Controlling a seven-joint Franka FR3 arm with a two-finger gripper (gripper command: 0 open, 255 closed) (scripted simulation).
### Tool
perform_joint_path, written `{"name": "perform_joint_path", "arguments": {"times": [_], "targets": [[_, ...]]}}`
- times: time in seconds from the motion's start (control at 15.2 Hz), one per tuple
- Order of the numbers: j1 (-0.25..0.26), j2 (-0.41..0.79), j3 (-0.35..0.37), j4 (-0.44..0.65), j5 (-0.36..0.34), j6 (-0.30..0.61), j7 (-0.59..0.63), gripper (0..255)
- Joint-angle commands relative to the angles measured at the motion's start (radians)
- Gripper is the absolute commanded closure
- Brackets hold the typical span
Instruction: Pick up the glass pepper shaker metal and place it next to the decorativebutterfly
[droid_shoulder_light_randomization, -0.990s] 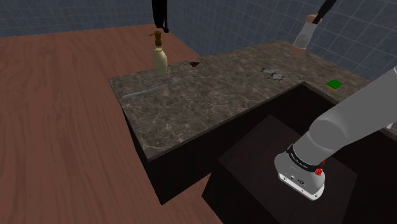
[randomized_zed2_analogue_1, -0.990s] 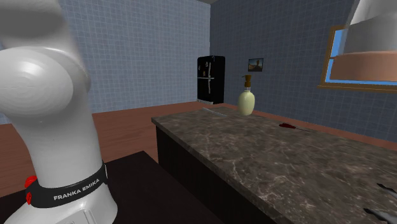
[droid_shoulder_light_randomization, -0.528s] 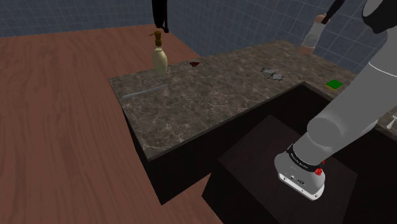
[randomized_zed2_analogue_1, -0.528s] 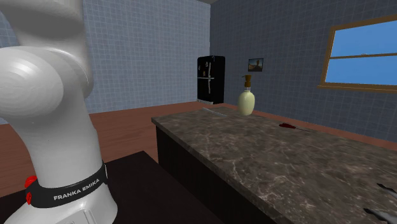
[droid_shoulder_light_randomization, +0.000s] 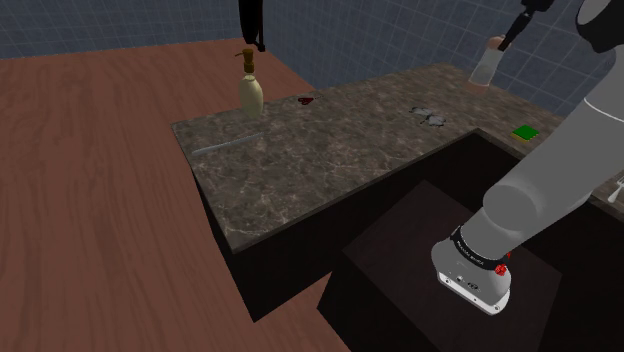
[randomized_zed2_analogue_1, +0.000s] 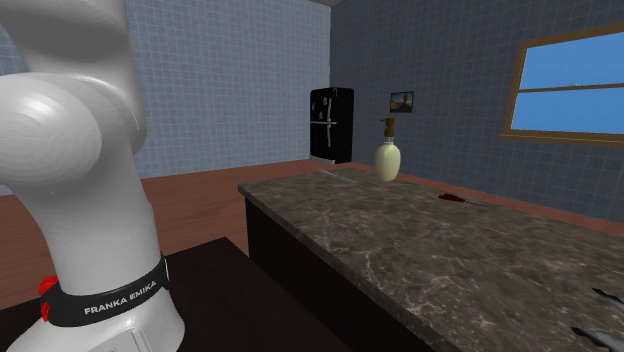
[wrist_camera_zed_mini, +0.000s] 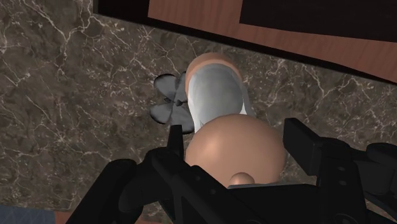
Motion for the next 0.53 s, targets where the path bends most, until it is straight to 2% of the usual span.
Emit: {"name": "perform_joint_path", "arguments": {"times": [0.0, 0.46], "targets": [[0.003, -0.006, 0.002, -0.032, -0.004, 0.028, 0.001, 255], [0.010, -0.025, 0.006, -0.144, -0.016, 0.127, 0.003, 255]]}}
